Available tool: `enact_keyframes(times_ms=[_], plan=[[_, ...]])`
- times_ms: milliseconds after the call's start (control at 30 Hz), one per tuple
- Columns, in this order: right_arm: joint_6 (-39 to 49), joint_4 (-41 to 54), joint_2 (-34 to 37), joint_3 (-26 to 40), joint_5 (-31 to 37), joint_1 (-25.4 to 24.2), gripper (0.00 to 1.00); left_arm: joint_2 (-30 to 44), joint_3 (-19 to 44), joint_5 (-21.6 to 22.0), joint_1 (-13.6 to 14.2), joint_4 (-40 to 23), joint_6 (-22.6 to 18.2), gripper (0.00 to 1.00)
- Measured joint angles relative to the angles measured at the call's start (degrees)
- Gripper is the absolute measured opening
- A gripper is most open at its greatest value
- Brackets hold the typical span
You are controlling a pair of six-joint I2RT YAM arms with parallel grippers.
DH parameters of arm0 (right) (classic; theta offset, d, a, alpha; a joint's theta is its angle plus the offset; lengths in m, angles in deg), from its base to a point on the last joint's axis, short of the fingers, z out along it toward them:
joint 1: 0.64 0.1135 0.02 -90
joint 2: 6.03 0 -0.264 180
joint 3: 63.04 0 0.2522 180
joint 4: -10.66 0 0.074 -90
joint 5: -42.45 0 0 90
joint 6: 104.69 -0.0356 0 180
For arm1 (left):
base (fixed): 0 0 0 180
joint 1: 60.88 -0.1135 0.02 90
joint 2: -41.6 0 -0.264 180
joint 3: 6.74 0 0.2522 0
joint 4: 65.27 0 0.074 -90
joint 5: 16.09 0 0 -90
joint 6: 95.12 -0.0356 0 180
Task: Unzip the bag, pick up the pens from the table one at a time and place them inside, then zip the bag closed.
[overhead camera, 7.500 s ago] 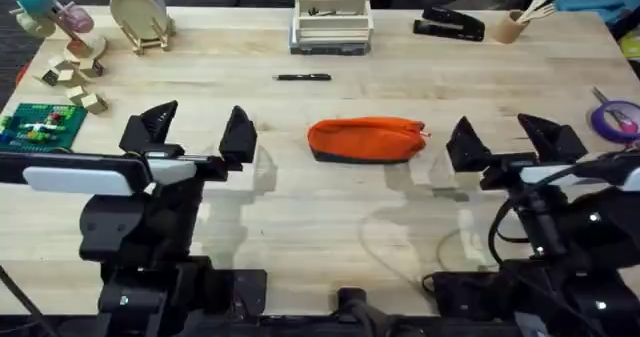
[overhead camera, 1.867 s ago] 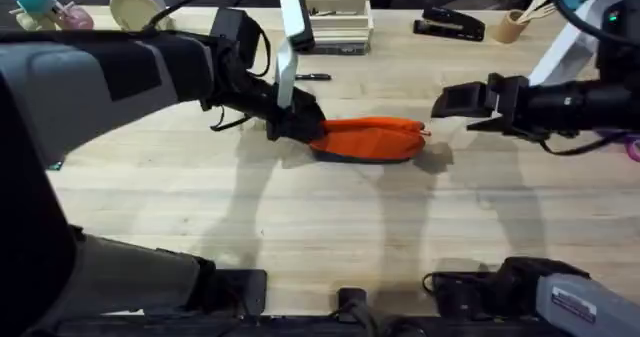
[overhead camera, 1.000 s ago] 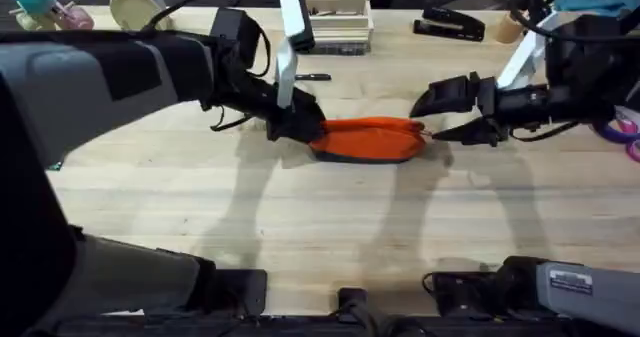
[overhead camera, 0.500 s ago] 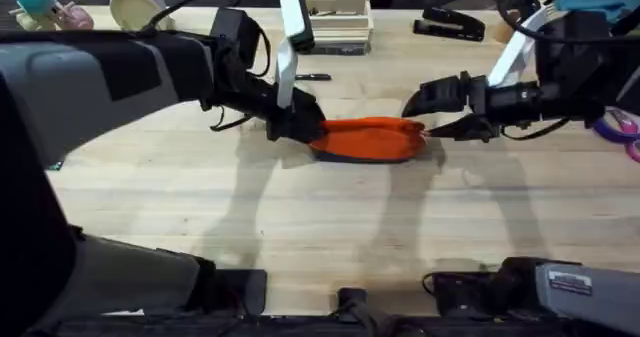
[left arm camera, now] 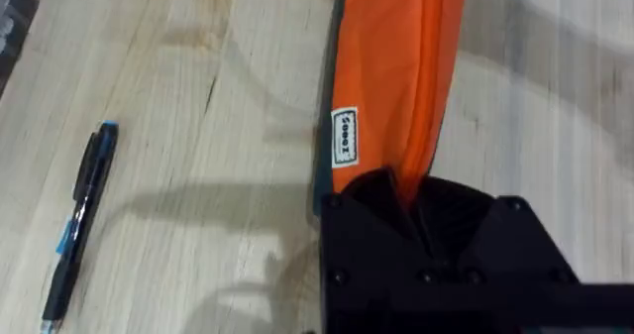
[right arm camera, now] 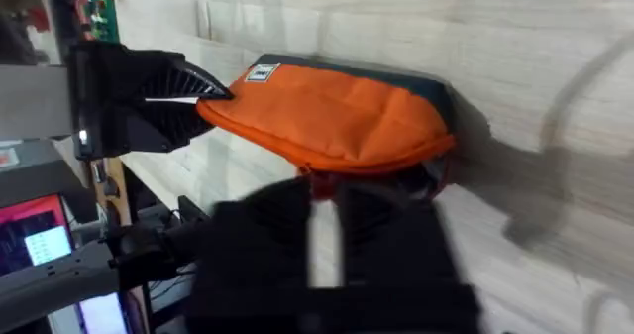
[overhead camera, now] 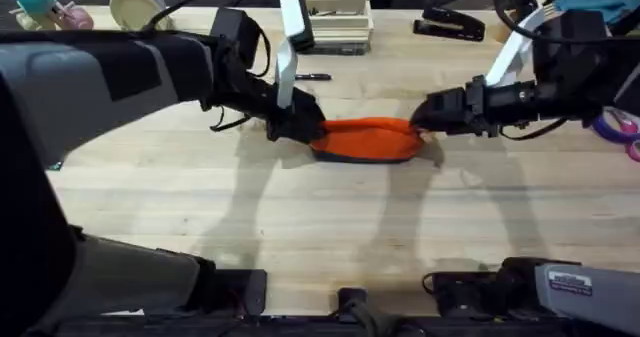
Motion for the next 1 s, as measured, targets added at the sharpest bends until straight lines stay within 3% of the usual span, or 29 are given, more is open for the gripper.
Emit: enact_keyframes(times_ms=[33,100,700,1000], plan=[[-0.07,0.04,0.00,0.00,0.02,0.00,0.084,0.01,0.00,0.00,0.00,-0.04,0.00,0.043],[-0.07,0.06,0.00,0.00,-0.01,0.00,0.035,0.00,0.00,0.00,0.00,-0.06,0.00,0.043],[-0.50,0.16,-0.33,0.02,-1.78,0.00,0.033,0.00,0.00,0.00,0.00,-0.06,0.00,0.043],[-0.48,0.40,-7.80,1.56,-1.30,3.09,0.033,0.00,0.00,0.00,0.00,-0.04,0.00,0.043]])
